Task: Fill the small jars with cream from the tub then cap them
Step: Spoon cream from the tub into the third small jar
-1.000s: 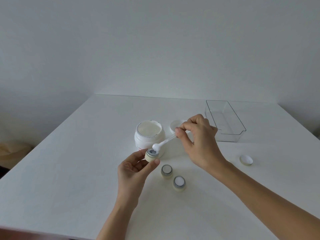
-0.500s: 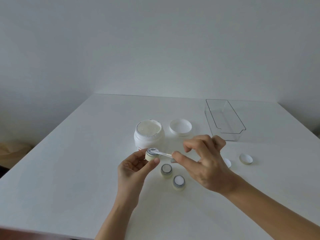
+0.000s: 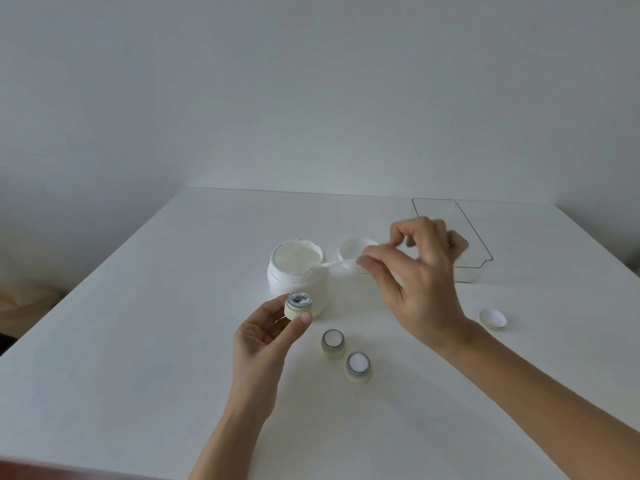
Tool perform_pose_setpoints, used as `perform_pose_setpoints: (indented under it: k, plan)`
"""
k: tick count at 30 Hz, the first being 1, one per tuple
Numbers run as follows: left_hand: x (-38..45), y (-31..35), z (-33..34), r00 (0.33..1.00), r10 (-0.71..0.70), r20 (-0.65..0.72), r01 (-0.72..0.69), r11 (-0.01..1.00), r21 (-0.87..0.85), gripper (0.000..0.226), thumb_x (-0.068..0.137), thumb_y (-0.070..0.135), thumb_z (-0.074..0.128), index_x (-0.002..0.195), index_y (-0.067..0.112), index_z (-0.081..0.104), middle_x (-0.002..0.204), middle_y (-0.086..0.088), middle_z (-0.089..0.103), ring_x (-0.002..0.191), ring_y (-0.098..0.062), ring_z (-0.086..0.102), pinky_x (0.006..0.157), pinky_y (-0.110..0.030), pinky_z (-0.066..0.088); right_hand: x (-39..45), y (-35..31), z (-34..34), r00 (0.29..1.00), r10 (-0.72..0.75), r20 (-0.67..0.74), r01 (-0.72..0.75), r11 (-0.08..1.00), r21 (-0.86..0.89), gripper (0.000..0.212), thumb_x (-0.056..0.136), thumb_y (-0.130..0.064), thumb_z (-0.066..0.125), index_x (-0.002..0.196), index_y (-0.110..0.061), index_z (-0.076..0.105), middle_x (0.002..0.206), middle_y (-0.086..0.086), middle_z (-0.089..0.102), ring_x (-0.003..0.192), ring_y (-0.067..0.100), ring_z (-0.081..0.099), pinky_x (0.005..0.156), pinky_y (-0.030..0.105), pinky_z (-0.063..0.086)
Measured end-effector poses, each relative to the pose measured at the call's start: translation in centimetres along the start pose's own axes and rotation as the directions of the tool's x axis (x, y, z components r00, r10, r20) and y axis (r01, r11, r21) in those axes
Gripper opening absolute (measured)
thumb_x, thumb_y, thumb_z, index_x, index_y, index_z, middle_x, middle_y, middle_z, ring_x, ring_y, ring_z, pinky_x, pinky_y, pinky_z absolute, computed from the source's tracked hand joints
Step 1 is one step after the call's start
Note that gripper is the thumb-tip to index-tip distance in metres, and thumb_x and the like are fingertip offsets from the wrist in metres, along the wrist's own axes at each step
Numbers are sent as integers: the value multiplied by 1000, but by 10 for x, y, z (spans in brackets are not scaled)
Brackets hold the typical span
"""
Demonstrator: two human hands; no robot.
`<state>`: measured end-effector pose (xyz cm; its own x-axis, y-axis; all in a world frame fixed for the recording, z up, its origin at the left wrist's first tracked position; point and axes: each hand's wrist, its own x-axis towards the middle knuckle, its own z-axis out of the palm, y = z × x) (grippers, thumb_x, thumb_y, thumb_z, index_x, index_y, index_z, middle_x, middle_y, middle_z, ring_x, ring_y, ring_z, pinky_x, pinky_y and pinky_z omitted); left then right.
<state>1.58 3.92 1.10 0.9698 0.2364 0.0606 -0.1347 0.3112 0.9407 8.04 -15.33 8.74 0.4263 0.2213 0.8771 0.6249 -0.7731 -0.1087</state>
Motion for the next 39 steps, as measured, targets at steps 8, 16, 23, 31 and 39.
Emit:
perform_pose_setpoints:
  k: [8, 16, 23, 31, 39]
  plan:
    - [-2, 0, 3, 996, -35, 87, 32, 999, 40, 40, 71, 30, 77, 109, 18, 74, 109, -7, 76, 106, -21, 71, 92, -30, 54, 43, -17, 54, 908, 139, 396, -166, 986, 34, 15, 81, -38, 70, 77, -25, 76, 90, -6, 41, 97, 20, 43, 75, 25, 8]
    - [-2, 1, 5, 996, -68, 61, 71, 996, -55, 37, 68, 25, 81, 102, 16, 71, 103, -13, 76, 97, -31, 74, 75, -24, 58, 50, -23, 89, 799, 183, 573, -225, 974, 3, 20, 90, -38, 59, 90, -24, 73, 102, 0, 43, 104, 23, 40, 75, 29, 11]
    - [-2, 2, 5, 996, -58, 70, 59, 998, -9, 38, 71, 34, 78, 106, 20, 75, 109, -9, 76, 95, -26, 75, 74, -22, 56, 54, -14, 81, 672, 233, 703, -338, 941, 11, 27, 92, -37, 56, 83, -16, 72, 105, 4, 48, 106, 26, 44, 81, 33, 21]
    - [-2, 3, 3, 993, -57, 101, 54, 998, 30, 44, 65, 29, 83, 108, 23, 75, 106, -4, 77, 95, -23, 75, 80, -22, 56, 54, 5, 73, 569, 471, 674, -608, 793, -40, 37, 95, -35, 51, 84, -7, 72, 100, 4, 68, 108, 28, 51, 79, 35, 23]
    - [-1, 2, 4, 998, -49, 42, 49, 999, -11, 39, 60, 27, 84, 98, 22, 77, 102, -3, 77, 87, -23, 76, 72, -22, 57, 48, 14, 66, 456, 588, 668, -802, 597, 23, 32, 94, -32, 52, 72, -15, 68, 93, -2, 73, 106, 27, 57, 85, 33, 25]
